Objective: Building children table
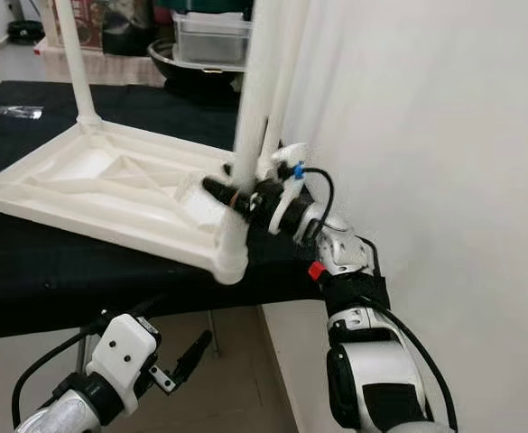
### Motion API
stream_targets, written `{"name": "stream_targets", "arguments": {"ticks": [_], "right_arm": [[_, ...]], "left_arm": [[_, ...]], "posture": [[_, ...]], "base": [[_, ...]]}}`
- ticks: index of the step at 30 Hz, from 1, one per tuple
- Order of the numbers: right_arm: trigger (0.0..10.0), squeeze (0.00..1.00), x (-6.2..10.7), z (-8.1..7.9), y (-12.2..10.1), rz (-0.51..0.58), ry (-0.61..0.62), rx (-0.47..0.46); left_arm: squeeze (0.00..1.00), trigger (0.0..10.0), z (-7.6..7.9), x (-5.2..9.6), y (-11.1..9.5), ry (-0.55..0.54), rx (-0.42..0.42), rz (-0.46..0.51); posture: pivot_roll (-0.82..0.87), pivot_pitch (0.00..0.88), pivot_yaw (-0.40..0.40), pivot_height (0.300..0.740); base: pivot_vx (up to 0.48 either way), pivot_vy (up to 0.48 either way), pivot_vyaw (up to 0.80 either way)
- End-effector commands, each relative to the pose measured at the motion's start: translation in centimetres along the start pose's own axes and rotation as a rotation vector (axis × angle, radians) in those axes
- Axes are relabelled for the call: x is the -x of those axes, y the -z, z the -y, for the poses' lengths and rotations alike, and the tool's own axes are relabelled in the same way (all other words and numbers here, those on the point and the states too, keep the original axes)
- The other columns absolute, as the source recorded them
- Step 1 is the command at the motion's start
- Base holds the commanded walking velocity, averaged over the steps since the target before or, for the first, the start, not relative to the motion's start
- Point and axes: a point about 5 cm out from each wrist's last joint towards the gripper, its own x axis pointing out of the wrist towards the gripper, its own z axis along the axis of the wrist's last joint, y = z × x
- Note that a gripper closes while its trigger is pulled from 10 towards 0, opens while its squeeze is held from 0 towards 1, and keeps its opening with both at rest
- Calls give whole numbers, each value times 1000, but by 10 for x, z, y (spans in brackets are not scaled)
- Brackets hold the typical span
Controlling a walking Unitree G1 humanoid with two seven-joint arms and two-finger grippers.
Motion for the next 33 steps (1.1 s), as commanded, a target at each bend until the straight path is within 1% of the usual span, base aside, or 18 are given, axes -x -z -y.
{"name": "stream_targets", "arguments": {"ticks": [1, 3, 4, 5, 6, 7, 11, 12, 13, 15, 16, 18, 21, 23, 30, 31, 32, 33], "right_arm": [[10000, 0, -9, -5, 4, -40, -68, 13], [10000, 0, -13, -5, 4, -52, -78, 19], [3882, 0, -16, -5, 3, -46, -74, 21], [3882, 0, -16, -5, 3, -46, -74, 21], [0, 0, -21, -3, 2, -32, -32, 35], [0, 0, -26, 2, 0, -7, 79, 59], [0, 0, -24, 10, -1, 29, 238, 67], [0, 0, -11, 25, 2, 61, 514, 41], [0, 0, -11, 25, 2, 61, 514, 41], [0, 0, 2, 35, 8, 71, 750, -7], [0, 0, 2, 35, 8, 71, 750, -7], [0, 0, 16, 42, 15, 87, 1003, -58], [0, 0, 24, 43, 20, 103, 1135, -76], [0, 0, 30, 33, 31, 165, 1408, -153], [0, 0, 17, 18, 39, 205, 1503, -241], [10000, 506, 3, 13, 38, 227, 1452, -248], [10000, 506, 3, 13, 38, 227, 1452, -248], [10000, 1000, -8, 10, 32, 269, 1385, -226]], "left_arm": [[0, 10000, 1, 0, 1, 3, 1, -2], [0, 10000, 1, 0, 1, 1, -1, -1], [0, 10000, 1, 1, 1, -4, 0, 0], [0, 10000, 1, 1, 1, -4, 0, 0], [0, 10000, 0, 1, 0, -8, 0, 2], [0, 10000, 0, 1, 0, -12, 1, 4], [0, 10000, 0, 1, 0, -13, 0, 4], [0, 10000, 0, 1, 0, -14, -1, 3], [0, 10000, 0, 1, 0, -14, -1, 3], [0, 10000, 0, 0, 0, -14, -2, 3], [0, 10000, 0, 0, 0, -14, -2, 3], [0, 10000, -1, -1, 0, -13, -1, 4], [0, 10000, -1, -1, 0, -12, -2, 4], [0, 10000, -1, -2, 0, -11, -2, 5], [0, 10000, -2, -3, 0, -9, -6, 6], [0, 10000, -2, -3, 0, -10, -6, 6], [0, 10000, -2, -3, 0, -10, -6, 6], [0, 10000, -3, -3, -1, -11, -8, 6]], "posture": [[167, 0, -134, 740], [169, 0, -136, 740], [171, 0, -137, 740], [171, 0, -137, 740], [171, 0, -139, 740], [170, 3, -141, 740], [168, 3, -141, 740], [155, 4, -137, 740], [155, 4, -137, 740], [152, 6, -135, 740], [152, 6, -135, 740], [145, 8, -131, 740], [140, 8, -130, 740], [141, 14, -125, 740], [145, 20, -124, 740], [145, 24, -123, 740], [145, 24, -123, 740], [140, 27, -122, 740]], "base": [[0, 0, 0], [0, 0, 0], [0, 0, 0], [0, 0, 0], [0, 0, 0], [0, 0, 0], [0, 0, 0], [0, 0, 0], [0, 0, 0], [0, 0, 0], [0, 0, 0], [0, 0, 0], [0, 0, 0], [0, 0, 0], [0, 0, 0], [0, 0, 0], [0, 0, 0], [0, 0, 0]]}}
